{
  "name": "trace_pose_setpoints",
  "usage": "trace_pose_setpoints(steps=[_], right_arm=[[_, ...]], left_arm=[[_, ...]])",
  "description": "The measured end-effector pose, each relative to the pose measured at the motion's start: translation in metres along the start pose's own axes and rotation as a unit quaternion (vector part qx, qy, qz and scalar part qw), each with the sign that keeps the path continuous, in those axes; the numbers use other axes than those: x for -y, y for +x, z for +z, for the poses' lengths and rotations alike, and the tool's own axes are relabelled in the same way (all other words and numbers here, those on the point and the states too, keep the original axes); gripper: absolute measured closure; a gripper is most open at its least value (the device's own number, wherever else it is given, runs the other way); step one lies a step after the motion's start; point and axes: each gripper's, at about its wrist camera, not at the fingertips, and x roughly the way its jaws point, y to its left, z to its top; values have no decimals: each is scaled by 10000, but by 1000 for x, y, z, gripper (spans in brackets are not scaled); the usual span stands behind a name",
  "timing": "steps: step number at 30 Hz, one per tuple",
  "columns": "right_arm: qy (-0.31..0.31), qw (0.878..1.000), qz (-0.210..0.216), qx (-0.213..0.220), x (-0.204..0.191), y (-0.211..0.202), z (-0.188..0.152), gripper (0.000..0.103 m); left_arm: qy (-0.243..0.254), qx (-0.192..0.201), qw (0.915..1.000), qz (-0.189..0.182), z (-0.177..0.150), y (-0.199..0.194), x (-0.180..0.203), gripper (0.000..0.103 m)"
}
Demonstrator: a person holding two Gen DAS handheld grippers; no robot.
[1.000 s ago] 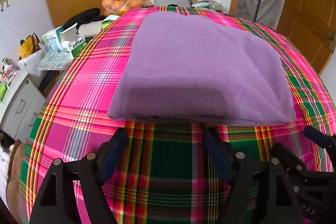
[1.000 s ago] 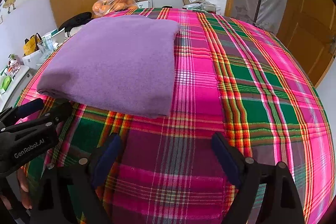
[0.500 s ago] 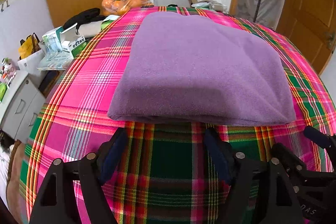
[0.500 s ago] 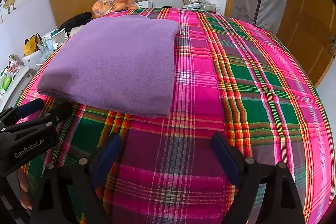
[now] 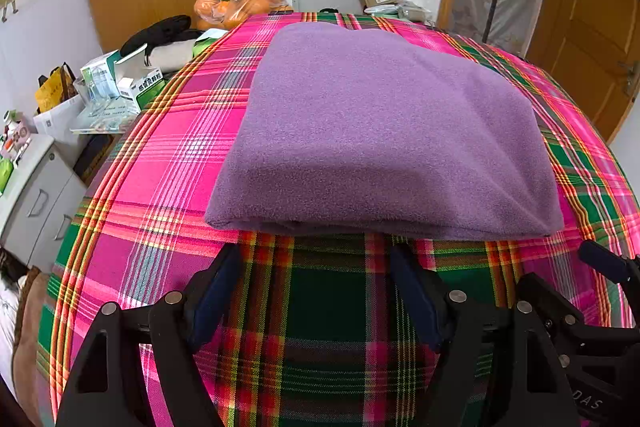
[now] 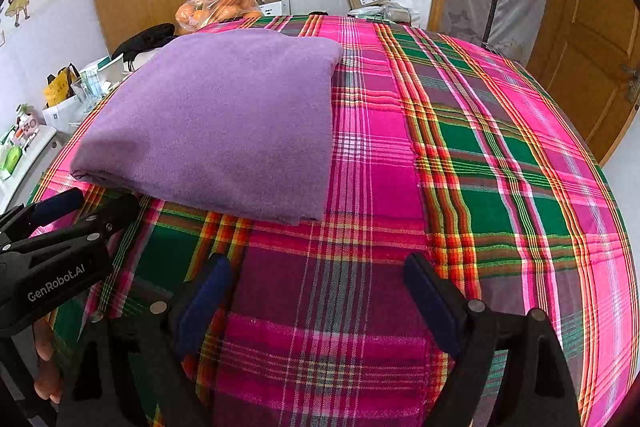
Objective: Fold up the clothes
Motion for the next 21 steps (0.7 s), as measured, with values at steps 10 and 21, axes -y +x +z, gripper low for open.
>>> trace_pose_setpoints(steps=[10,21], right_arm=[[12,10000,5,-1,-1,0,0,13],[11,10000,8,-2,0,1,0,13]], left_arm=[[-1,0,10000,-4,0,0,-1,25],[-5,0,10000,-3,0,0,-1,25]])
